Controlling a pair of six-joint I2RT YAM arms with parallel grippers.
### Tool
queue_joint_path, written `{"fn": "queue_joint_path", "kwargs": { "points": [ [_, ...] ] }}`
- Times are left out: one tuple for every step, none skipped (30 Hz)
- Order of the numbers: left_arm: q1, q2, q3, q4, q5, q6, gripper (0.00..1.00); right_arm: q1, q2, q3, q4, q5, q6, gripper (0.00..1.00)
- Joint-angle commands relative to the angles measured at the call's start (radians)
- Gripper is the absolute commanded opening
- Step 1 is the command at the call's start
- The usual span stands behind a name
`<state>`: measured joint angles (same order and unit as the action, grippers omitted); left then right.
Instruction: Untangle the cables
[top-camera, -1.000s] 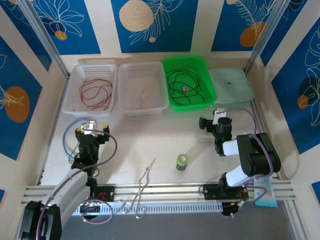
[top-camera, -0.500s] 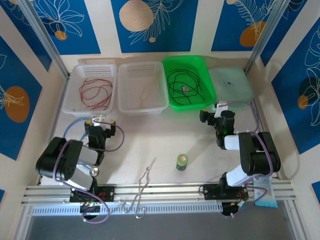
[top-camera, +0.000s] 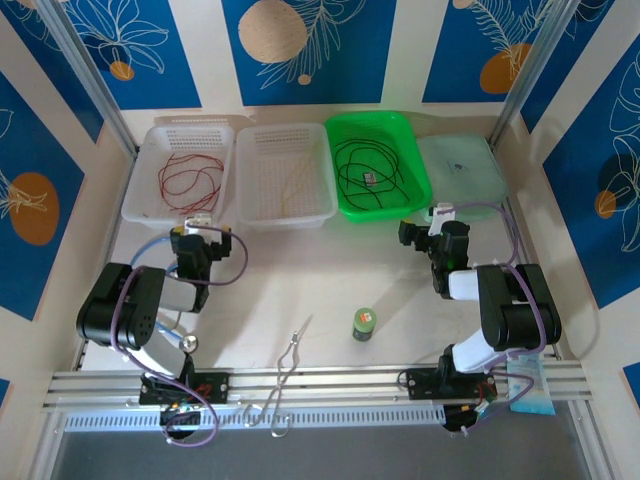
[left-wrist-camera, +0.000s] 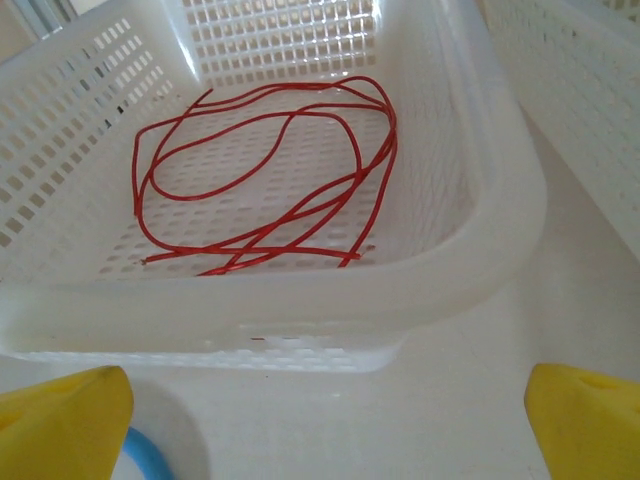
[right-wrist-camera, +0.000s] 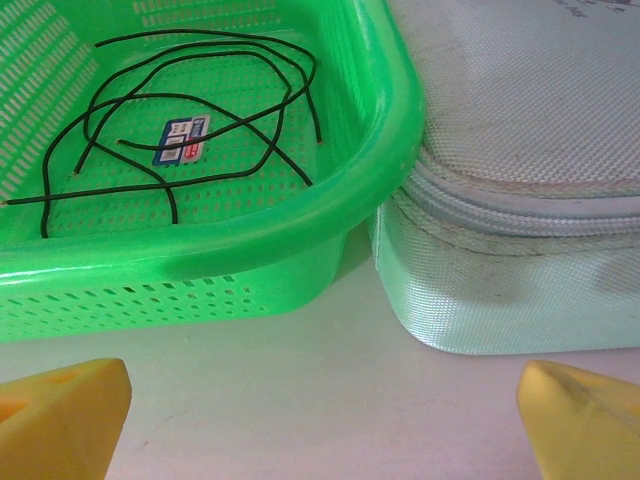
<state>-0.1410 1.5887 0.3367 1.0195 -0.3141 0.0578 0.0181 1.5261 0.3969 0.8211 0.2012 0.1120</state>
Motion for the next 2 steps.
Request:
{"fn": "queue_joint_path", "kwargs": {
  "points": [
    [0.009, -0.016, 0.012, -0.009, 0.018, -0.016, 1.0, -0.003, -0.006, 0.008, 0.01, -0.016, 0.006, 0.99],
    [0.009, -0.018, 0.008, -0.007, 0.018, -0.016, 1.0, -0.003, -0.006, 0.007, 0.013, -0.014, 0.006, 0.99]
  ]
}}
